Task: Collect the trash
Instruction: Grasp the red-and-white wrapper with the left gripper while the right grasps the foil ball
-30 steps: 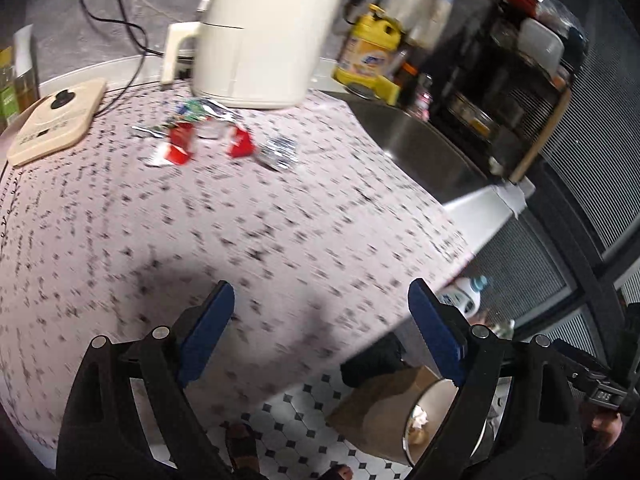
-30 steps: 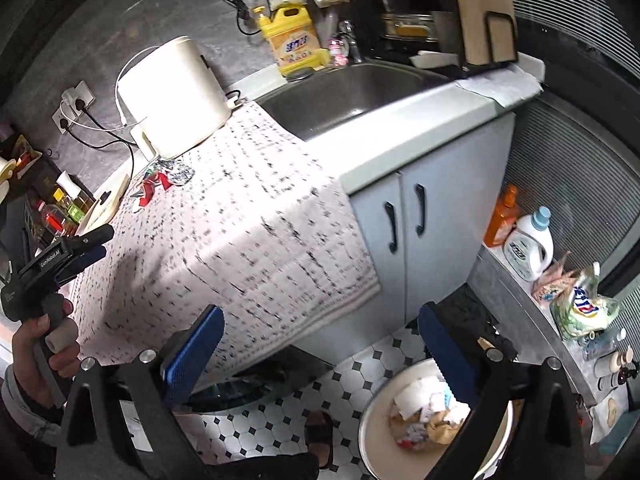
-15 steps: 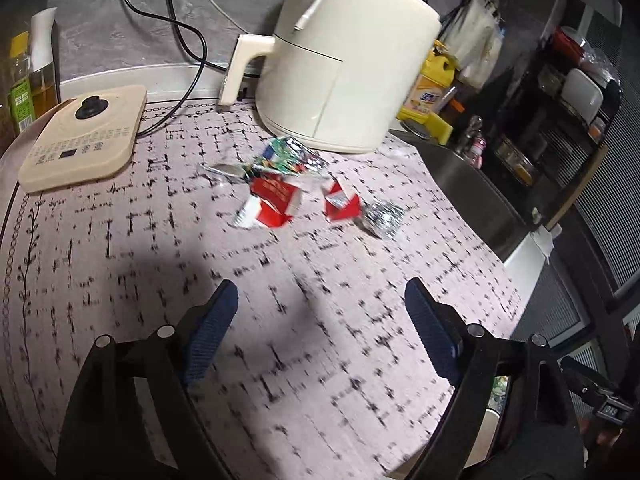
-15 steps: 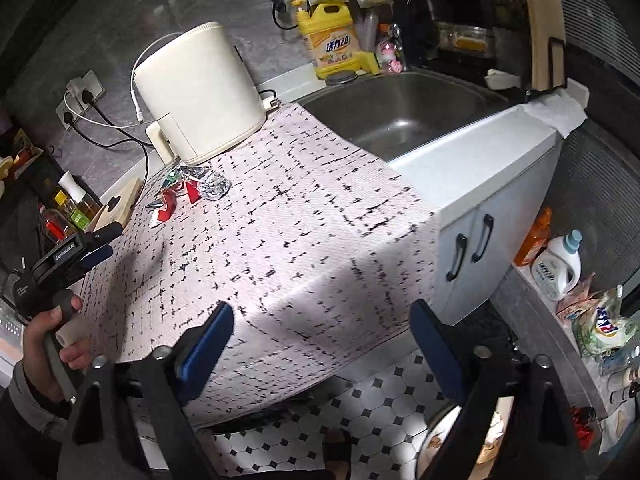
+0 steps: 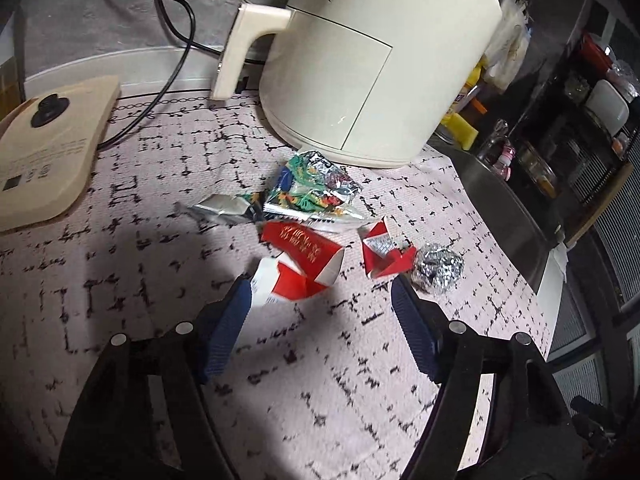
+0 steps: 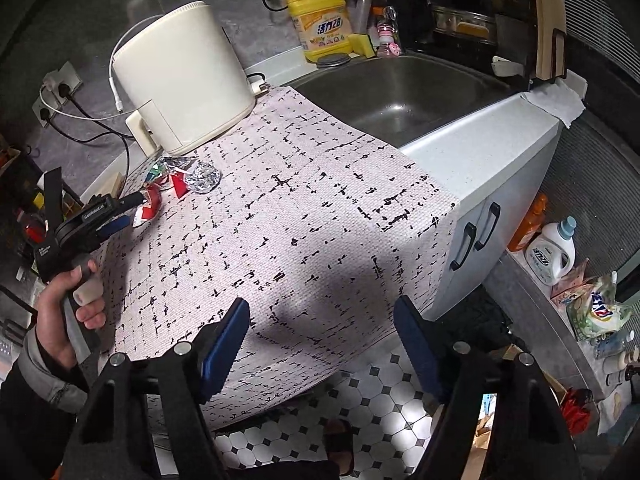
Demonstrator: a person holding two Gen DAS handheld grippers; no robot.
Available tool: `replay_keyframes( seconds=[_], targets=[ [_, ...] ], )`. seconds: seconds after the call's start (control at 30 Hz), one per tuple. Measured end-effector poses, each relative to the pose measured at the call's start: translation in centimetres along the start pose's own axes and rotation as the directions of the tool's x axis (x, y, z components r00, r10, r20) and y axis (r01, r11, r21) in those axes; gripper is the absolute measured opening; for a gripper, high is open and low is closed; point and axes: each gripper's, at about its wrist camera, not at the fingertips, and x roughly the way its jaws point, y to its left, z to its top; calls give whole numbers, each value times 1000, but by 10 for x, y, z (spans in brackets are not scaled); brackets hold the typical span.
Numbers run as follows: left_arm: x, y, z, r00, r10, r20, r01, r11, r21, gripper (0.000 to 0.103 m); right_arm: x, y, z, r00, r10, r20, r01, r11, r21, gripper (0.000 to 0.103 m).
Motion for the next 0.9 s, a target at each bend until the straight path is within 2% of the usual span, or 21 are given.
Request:
replay_keyframes(
  seconds=[0.13,0.23,0.3,0.33,0.37,0.43,0.5,0.73,0.9],
  targets=[
    [14,-7,7,1000,11,-1,-11,1000,27,72,1,4,5,1000,-10,4,10,1000,-1,73],
    [23,-10,12,998,60,15,-61,997,41,72,3,7,9,1000,-15,2,15,1000,1,73],
    [25,-10,16,994,104,30,-105,994,40,67,6,11,13,1000,-10,-1,10,1000,-5,73],
    [26,-9,17,992,118,32,-119,992,40,58,8,14,15,1000,-7,-1,7,1000,-12,73],
    [26,-7,18,990,136,32,-137,990,36,44,10,17,18,1000,-2,-1,2,1000,-22,73],
    [26,-1,18,991,128,26,-129,991,19,34,13,24,22,1000,8,0,-8,999,-38,73],
    [22,4,18,994,112,20,-112,994,5,8,17,31,27,1000,21,-2,-21,998,-57,73],
    [-17,24,6,996,69,54,-67,997,-34,5,34,55,43,997,78,-20,-80,989,-121,72],
    [-49,45,-9,994,85,70,-79,993,-86,4,51,79,56,990,132,-39,-137,975,-173,66]
  ],
)
